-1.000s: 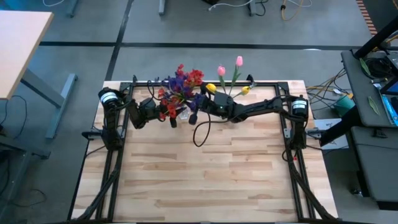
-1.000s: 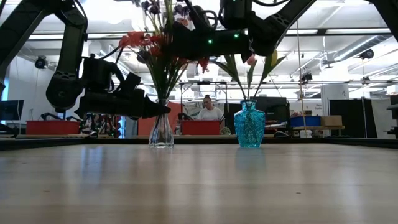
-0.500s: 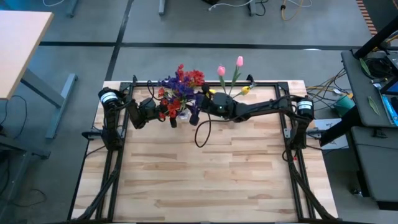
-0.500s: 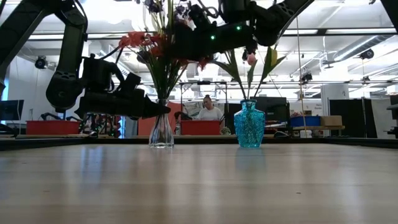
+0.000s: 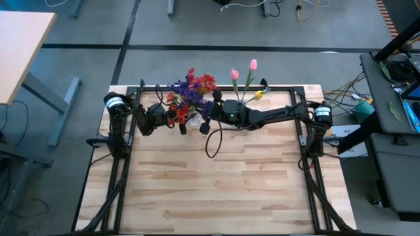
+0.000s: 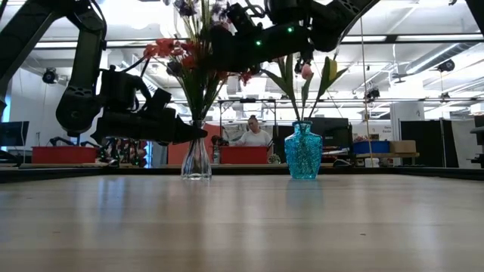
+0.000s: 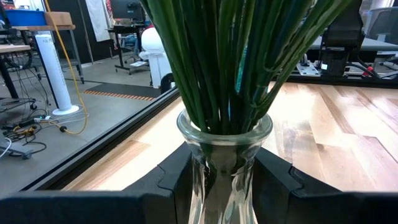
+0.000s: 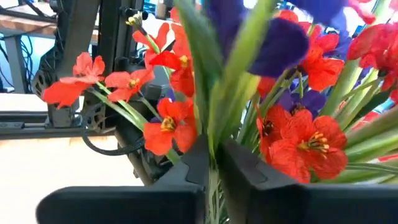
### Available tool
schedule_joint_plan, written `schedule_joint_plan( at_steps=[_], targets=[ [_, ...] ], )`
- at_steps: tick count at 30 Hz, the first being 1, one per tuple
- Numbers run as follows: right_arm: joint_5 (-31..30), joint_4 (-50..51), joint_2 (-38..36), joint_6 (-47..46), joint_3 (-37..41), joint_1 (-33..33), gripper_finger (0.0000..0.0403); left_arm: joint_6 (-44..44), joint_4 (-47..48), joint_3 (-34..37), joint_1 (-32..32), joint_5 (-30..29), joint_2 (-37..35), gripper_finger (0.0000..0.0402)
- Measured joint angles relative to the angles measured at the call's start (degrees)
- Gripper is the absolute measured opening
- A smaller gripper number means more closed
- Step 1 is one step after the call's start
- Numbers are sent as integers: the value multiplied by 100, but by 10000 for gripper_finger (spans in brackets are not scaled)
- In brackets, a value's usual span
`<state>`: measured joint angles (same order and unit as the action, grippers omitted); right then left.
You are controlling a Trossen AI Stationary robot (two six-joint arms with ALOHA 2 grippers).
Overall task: Sort flowers into vase by color
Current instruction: Put the violet flowers into the transparent vase
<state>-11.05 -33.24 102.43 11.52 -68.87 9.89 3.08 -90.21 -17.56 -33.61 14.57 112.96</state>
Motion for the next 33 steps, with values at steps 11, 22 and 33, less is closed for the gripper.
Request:
schedule_joint_plan(
  at_steps=[11,22,33],
  targets=[
    [-107,-2,219,-148,3,79,18,1,0,0,-4,93,0,107],
    [-114,32,283,-160,3,93,20,1,0,2,2,109,0,107],
    [-114,72,173,-284,-8,48,119,0,0,2,2,109,0,107]
  ],
)
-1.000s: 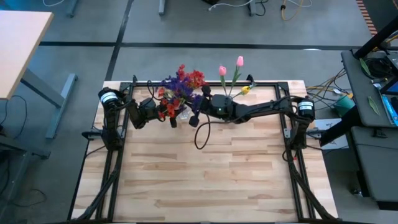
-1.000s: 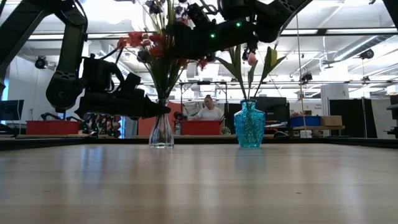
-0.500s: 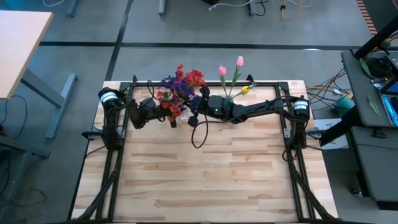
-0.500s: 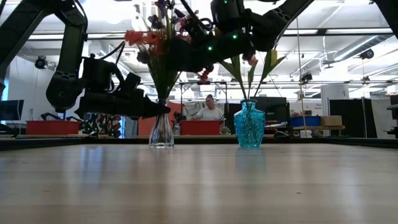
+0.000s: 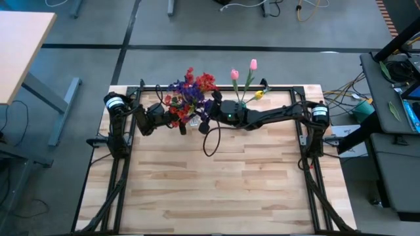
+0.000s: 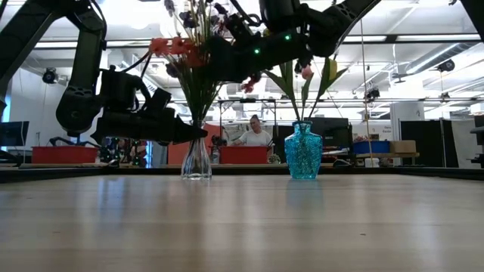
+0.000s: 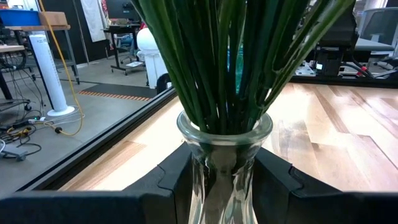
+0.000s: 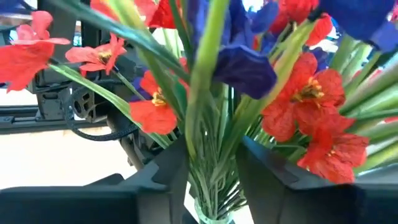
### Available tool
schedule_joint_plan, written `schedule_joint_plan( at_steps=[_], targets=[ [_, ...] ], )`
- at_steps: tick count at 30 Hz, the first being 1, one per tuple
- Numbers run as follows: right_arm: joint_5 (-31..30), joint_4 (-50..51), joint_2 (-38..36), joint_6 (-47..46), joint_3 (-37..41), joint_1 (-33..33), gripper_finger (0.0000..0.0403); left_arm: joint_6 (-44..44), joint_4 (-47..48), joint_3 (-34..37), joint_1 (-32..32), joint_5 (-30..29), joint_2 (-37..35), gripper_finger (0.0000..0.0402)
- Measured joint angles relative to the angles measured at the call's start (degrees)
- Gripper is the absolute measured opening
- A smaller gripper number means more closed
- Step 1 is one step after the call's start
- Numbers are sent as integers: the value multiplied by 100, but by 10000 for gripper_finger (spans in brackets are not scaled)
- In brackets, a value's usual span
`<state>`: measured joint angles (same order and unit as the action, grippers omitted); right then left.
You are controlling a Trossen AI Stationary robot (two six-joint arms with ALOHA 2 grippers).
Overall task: Sort flowers into vase by color
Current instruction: Put the violet flowers into the transparent vase
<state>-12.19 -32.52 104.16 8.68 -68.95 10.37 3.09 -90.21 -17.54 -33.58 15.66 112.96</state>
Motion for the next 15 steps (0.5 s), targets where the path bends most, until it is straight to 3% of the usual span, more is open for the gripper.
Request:
schedule_joint_plan(
  at_steps=[8,15],
  targets=[
    [3,587,-233,-213,-2,-10,166,-1,0,2,0,-1,-1,107],
    [11,644,-258,-268,-34,-70,156,-3,0,4,0,-2,0,107]
  ],
)
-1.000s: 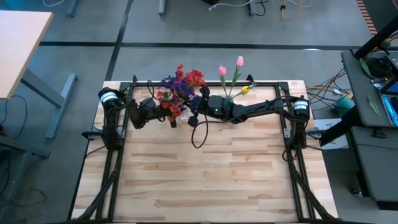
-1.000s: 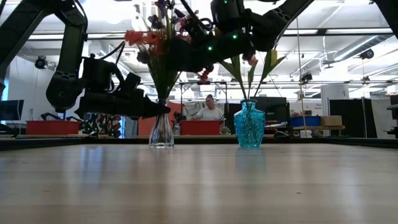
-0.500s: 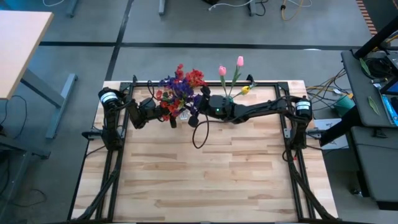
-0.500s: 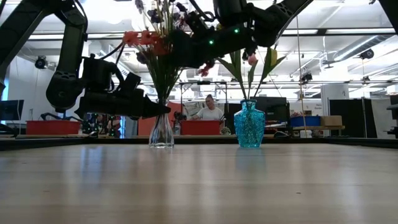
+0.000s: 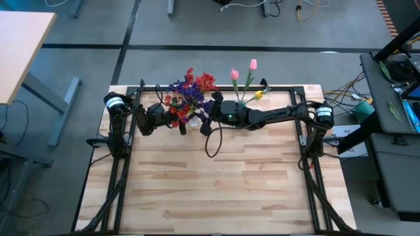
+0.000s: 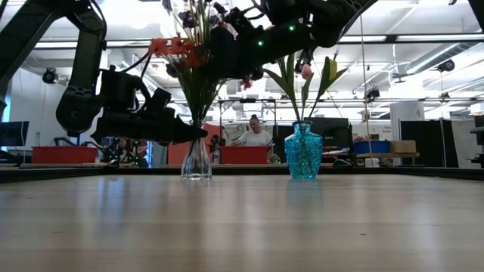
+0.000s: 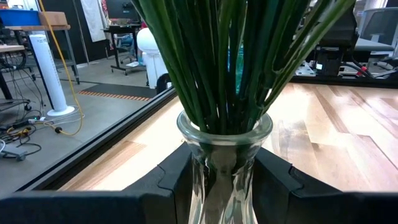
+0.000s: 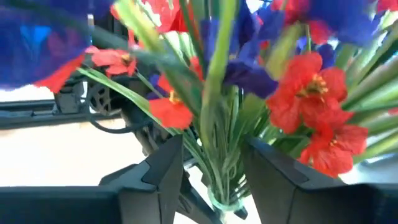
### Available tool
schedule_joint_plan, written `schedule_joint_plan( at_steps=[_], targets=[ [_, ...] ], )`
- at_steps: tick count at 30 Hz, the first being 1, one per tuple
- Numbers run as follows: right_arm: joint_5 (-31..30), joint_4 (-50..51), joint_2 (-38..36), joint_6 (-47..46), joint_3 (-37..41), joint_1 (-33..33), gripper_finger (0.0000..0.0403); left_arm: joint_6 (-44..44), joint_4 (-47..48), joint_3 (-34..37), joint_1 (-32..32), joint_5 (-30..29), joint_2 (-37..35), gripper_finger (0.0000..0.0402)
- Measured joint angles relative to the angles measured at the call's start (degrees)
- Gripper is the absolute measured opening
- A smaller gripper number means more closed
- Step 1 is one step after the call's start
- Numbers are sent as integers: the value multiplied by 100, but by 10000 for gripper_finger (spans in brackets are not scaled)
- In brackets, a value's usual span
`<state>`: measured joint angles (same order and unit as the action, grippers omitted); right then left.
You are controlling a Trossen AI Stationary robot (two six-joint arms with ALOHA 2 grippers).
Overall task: Sort flowers into vase by color
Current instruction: Put the violet flowers into the transparent vase
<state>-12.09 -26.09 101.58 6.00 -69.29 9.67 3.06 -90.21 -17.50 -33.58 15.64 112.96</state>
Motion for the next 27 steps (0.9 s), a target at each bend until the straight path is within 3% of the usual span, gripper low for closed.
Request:
schedule_joint_plan(
  at_steps=[13,27],
  targets=[
    [-1,-29,200,13,-73,9,17,1,0,0,0,-1,-1,107],
    [-7,-50,524,-195,-89,83,13,-3,0,0,0,-2,-1,107]
  ],
)
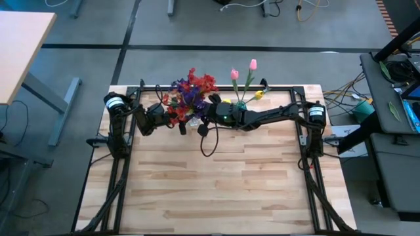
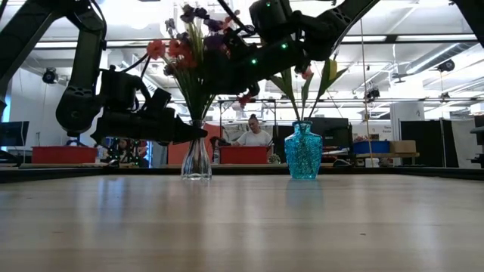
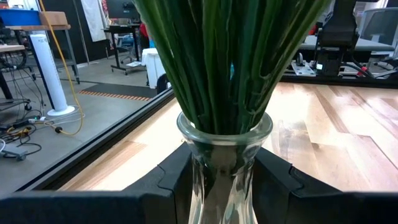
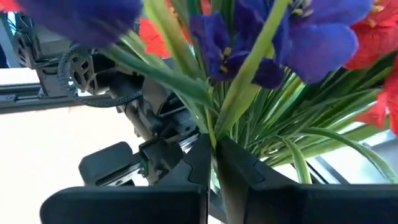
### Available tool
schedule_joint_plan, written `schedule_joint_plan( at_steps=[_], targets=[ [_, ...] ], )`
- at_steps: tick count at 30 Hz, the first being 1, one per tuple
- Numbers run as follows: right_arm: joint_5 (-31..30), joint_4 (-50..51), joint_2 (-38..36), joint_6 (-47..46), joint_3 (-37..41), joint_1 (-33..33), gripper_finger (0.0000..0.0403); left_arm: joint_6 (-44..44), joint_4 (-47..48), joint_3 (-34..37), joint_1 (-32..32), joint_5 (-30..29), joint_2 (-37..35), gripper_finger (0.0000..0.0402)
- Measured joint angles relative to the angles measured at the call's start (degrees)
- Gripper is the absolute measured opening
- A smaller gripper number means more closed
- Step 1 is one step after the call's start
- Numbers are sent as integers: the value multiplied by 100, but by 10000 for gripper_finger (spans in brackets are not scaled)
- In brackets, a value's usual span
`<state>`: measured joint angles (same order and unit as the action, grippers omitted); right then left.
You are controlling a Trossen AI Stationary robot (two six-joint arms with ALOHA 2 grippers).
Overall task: Sort flowers into vase by color
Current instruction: Put the violet flowers into the transparent vase, then return to Home Position
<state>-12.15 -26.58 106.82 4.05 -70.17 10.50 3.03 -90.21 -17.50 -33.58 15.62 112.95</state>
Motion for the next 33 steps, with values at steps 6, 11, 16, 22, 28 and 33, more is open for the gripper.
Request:
schedule_joint_plan(
  at_steps=[6,11,16,22,28,33],
  targets=[
    [3,4,3,44,7,0,13,-1,0,0,-1,0,1,107],
    [-2,-85,-11,143,15,-9,21,3,0,0,-1,0,0,107],
    [-1,-60,-13,112,22,-11,74,4,0,0,0,0,0,107],
    [4,59,-183,84,24,-11,153,4,0,0,0,1,1,107],
    [12,499,-426,-11,23,-72,202,4,0,1,0,0,0,107],
    [36,946,-702,-87,22,-159,223,-15,0,0,0,-2,2,107]
  ],
)
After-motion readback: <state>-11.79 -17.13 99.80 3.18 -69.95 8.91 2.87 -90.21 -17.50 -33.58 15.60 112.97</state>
